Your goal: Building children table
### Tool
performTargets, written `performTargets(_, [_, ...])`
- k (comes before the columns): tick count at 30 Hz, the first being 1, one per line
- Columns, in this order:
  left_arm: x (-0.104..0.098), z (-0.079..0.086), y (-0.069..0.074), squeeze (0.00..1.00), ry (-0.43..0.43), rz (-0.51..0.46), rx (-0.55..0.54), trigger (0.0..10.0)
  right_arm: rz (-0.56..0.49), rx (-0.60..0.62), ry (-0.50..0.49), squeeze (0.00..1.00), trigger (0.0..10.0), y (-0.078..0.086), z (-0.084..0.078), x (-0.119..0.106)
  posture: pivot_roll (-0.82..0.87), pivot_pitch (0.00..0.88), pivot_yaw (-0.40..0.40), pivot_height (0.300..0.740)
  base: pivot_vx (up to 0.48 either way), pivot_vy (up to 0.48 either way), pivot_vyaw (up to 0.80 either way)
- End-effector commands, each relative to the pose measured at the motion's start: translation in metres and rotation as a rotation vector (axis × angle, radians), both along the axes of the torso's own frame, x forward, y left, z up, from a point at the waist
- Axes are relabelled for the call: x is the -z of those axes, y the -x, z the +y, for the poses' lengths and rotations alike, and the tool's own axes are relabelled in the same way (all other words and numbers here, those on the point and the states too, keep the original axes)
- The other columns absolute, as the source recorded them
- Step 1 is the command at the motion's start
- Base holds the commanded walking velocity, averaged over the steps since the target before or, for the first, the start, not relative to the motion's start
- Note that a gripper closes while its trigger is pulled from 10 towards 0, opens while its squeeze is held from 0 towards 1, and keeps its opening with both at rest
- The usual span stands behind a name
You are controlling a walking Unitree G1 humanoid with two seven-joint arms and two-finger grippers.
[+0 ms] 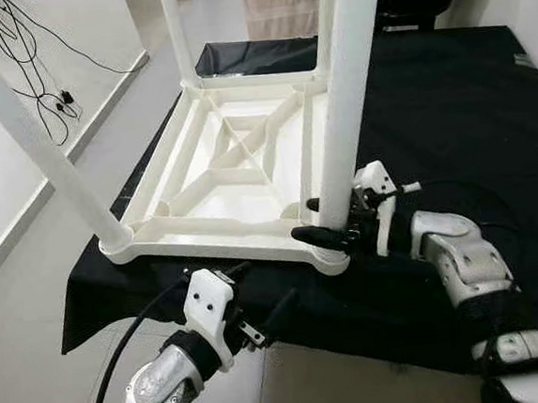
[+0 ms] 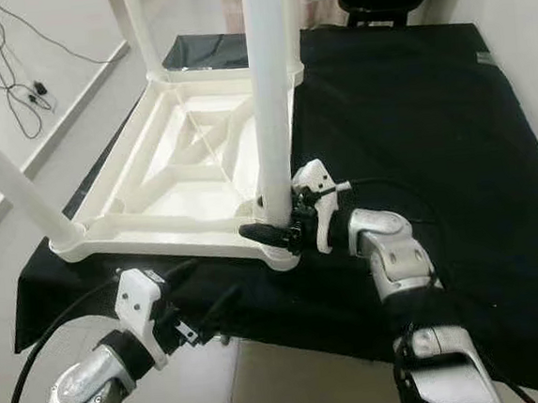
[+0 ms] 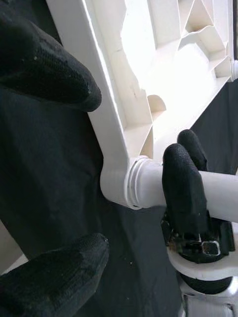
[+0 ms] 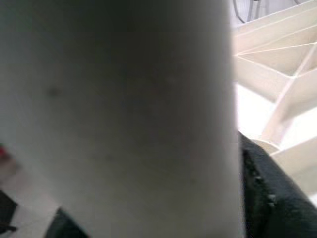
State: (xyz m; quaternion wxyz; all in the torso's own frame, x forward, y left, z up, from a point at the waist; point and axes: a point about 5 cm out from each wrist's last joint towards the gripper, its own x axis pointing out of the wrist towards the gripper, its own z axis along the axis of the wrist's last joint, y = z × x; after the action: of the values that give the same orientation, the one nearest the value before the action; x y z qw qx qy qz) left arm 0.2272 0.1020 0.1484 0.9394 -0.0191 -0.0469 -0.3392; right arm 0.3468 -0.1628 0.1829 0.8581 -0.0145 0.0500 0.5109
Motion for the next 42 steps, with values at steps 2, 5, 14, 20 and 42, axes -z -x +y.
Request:
performTargets(2, [0.004,0.000,0.002,0.00,-0.007,0.013,0.000,10.0,-0.018,-0.016,-0.042,0.00,0.0,-0.002,-0.002,-0.005,0.06,0.149,0.038,0.740,0.000,0.000,0.00])
performTargets(5, [0.004,0.000,0.002,0.00,-0.005,0.015,0.002,10.0,-0.015,-0.010,-0.053,0.00,0.0,-0.001,-0.005,-0.003,0.06,0.147,0.040,0.740,0.000,0.000,0.00])
performTargets(14, [0.006,0.000,0.002,0.00,-0.002,0.019,0.009,10.0,-0.026,0.054,-0.051,0.00,0.0,0.004,-0.021,0.010,0.05,0.144,0.039,0.740,0.000,0.000,0.00])
performTargets(20, [0.007,0.007,0.001,0.00,-0.006,0.028,0.015,10.0,0.026,0.739,0.188,0.00,0.0,0.057,-0.009,0.056,0.02,0.142,0.051,0.740,0.000,0.000,0.00])
performTargets(42, [0.007,0.008,-0.003,0.00,-0.005,0.028,0.016,10.0,-0.145,0.212,0.068,0.00,10.0,0.056,0.021,0.011,0.03,0.134,0.065,0.740,0.000,0.000,0.00])
